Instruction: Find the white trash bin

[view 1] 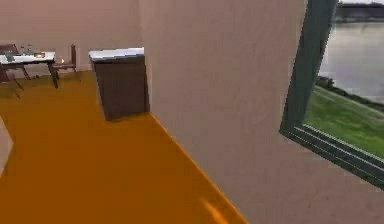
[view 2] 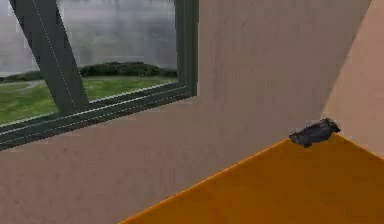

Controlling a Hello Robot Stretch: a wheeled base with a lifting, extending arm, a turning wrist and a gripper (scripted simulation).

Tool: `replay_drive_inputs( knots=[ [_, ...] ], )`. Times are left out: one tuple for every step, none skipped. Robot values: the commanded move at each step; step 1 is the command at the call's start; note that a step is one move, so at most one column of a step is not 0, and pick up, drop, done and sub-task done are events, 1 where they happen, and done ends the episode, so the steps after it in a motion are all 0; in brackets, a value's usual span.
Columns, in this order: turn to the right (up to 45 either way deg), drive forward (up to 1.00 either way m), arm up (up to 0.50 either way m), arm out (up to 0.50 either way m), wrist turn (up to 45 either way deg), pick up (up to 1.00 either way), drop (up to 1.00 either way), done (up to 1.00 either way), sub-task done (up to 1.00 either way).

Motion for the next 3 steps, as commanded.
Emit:
replay_drive_inputs(
  knots=[
    [-33.0,0.00,0.00,0.00,0.0,0.00,0.00,0.00,0.00],
    [0.0,1.00,0.00,0.00,0.0,0.00,0.00,0.00,0.00],
    [-3.0,0.00,0.00,0.00,0.0,0.00,0.00,0.00,0.00]
  ],
)
